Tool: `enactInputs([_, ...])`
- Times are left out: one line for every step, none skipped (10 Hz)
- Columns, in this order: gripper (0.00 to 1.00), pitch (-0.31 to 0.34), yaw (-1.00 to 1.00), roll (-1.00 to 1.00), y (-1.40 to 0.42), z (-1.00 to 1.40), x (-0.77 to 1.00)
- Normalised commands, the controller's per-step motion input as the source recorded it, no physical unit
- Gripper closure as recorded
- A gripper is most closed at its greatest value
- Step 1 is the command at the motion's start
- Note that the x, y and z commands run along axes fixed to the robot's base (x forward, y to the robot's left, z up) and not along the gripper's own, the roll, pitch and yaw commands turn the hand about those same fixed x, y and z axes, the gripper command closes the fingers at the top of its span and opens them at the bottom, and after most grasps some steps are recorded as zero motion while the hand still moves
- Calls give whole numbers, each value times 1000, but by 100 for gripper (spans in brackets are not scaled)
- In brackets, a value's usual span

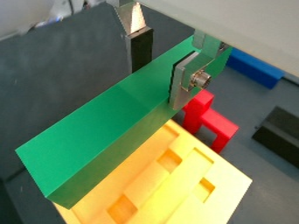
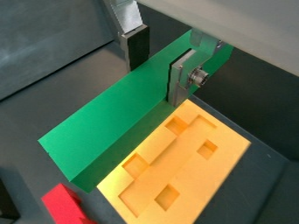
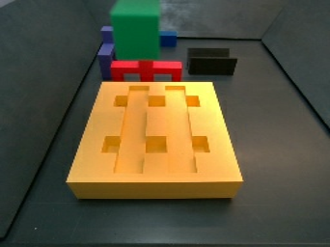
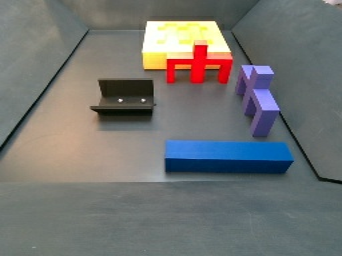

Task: Pick up the green object. Move up. Move to above the board. Insert the green object.
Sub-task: Insert the green object.

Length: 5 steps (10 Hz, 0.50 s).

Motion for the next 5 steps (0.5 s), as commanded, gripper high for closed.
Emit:
enactInputs([100,-144,149,0,-249,-926,0])
enactInputs([100,-91,0,171,-234,-966,0])
enactInputs([100,-83,-123,220,-231,-891,-137])
enactInputs([100,-54,-94,181,-160,-743,-251])
enactInputs([100,-44,-6,76,-71,-634,-177])
